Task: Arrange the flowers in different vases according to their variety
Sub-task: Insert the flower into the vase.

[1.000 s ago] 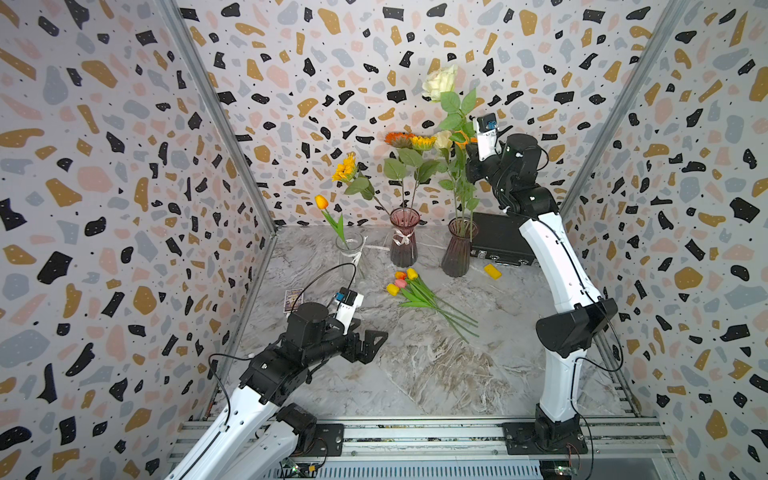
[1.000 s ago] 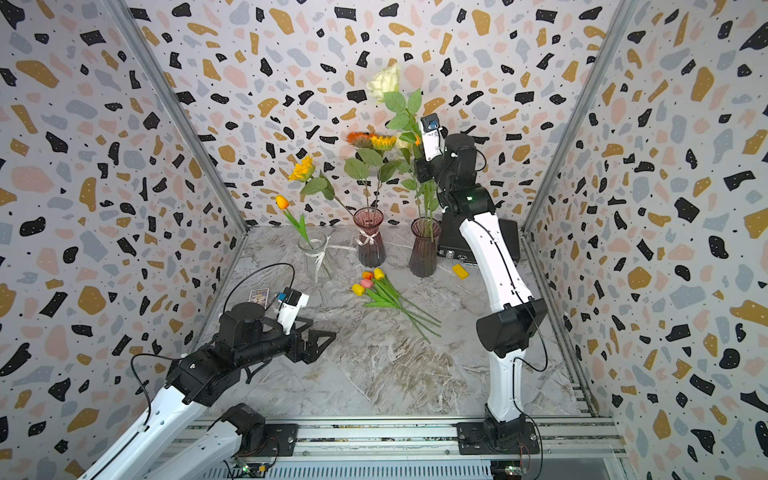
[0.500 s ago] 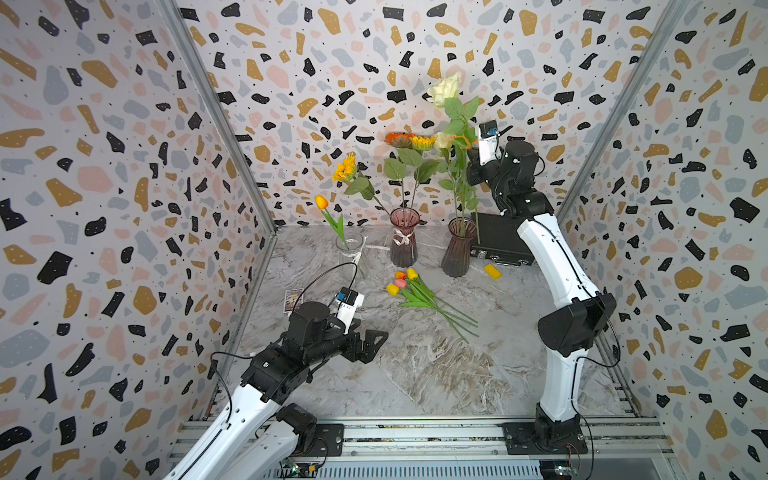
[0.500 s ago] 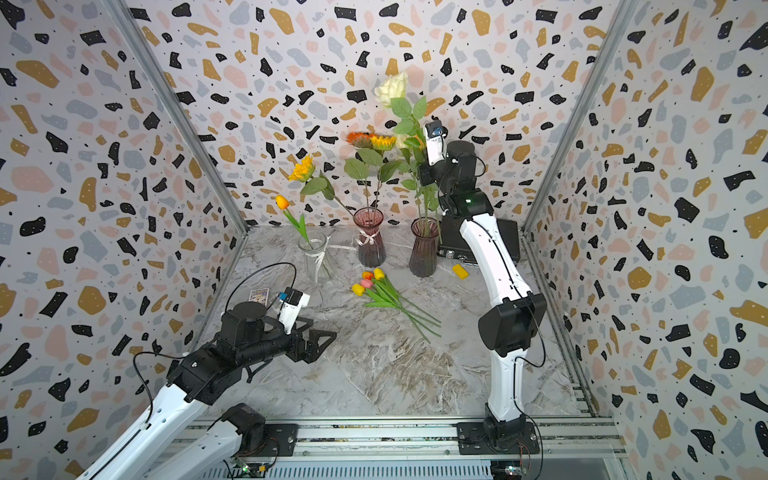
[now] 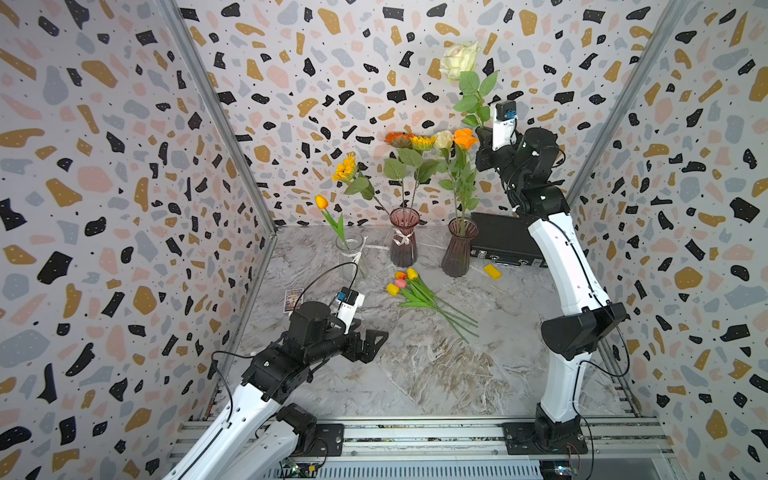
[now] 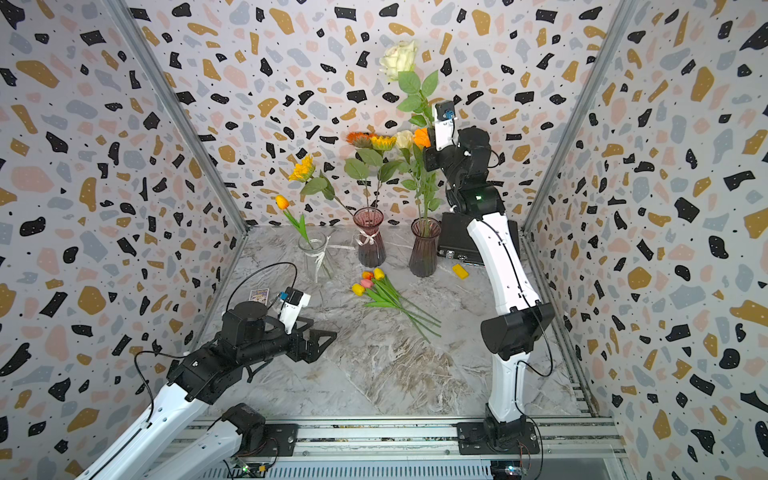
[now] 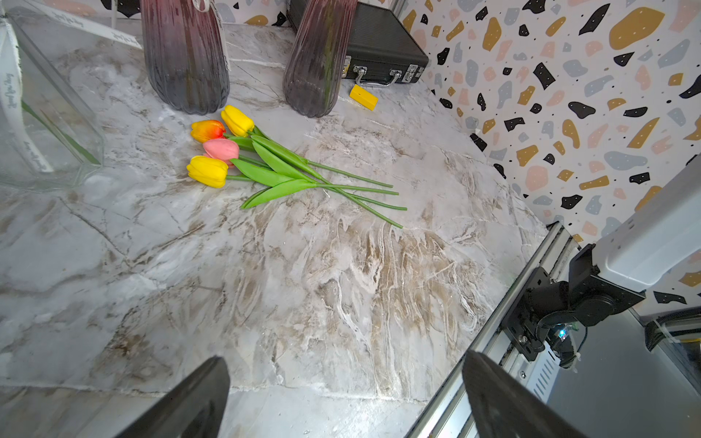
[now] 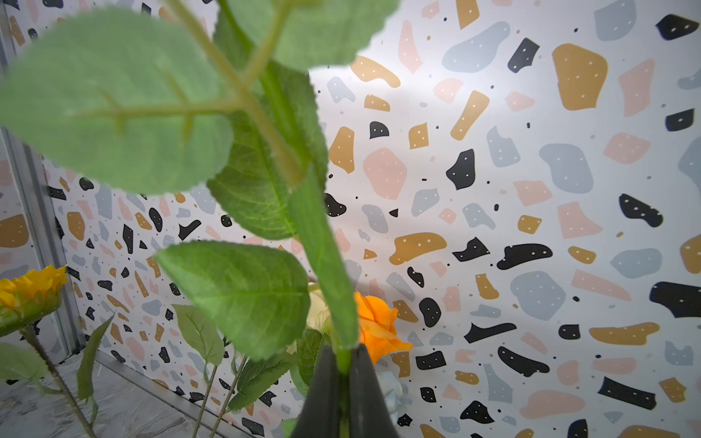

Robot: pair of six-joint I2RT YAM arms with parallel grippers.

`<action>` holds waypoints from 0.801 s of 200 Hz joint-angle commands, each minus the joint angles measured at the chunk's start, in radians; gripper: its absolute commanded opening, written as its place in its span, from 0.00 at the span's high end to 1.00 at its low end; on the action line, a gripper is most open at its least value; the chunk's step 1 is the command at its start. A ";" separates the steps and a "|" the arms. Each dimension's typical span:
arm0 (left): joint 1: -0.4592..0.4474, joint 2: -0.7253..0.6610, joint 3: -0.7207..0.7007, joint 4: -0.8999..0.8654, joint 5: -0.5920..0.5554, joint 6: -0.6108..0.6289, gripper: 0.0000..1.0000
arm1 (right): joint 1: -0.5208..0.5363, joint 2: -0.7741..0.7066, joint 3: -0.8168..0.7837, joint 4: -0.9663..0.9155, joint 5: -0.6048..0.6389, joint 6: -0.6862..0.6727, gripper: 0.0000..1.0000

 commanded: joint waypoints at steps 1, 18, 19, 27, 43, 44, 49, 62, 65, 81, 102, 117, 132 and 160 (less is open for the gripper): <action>-0.005 0.000 -0.004 0.026 -0.008 0.018 0.00 | 0.001 -0.038 -0.027 0.024 -0.011 0.017 1.00; -0.005 0.001 -0.005 0.023 -0.009 0.020 0.00 | 0.001 -0.062 -0.131 0.070 -0.006 0.013 1.00; -0.005 0.001 -0.005 0.024 -0.009 0.019 0.00 | 0.001 -0.063 -0.138 0.073 -0.007 0.013 1.00; -0.006 0.001 -0.006 0.023 -0.009 0.019 0.00 | 0.001 -0.074 -0.193 0.099 -0.004 0.008 1.00; -0.005 0.001 -0.005 0.023 -0.009 0.019 0.00 | 0.001 -0.086 -0.282 0.156 0.007 0.001 1.00; -0.005 0.001 -0.005 0.022 -0.009 0.019 0.00 | 0.001 -0.086 -0.287 0.158 0.008 0.001 1.00; -0.005 0.001 -0.005 0.022 -0.010 0.018 0.00 | 0.001 -0.087 -0.312 0.168 0.010 0.001 1.00; -0.006 0.001 -0.006 0.021 -0.012 0.019 0.00 | 0.001 -0.091 -0.368 0.191 0.009 0.001 1.00; -0.006 0.000 -0.006 0.021 -0.012 0.020 0.00 | 0.001 -0.091 -0.385 0.196 0.009 0.003 1.00; -0.005 0.003 -0.005 0.021 -0.015 0.020 0.00 | 0.001 -0.100 -0.462 0.230 0.009 0.013 1.00; -0.006 0.008 -0.005 0.022 -0.016 0.021 0.00 | 0.001 -0.118 -0.566 0.281 0.006 0.022 1.00; -0.007 0.010 -0.003 0.021 -0.015 0.020 0.00 | 0.001 -0.130 -0.625 0.308 0.008 0.023 1.00; -0.005 0.012 -0.003 0.021 -0.015 0.020 0.00 | 0.001 -0.137 -0.674 0.331 0.010 0.019 1.00; -0.005 0.012 -0.003 0.021 -0.015 0.021 0.00 | 0.002 -0.135 -0.708 0.321 0.036 0.014 0.96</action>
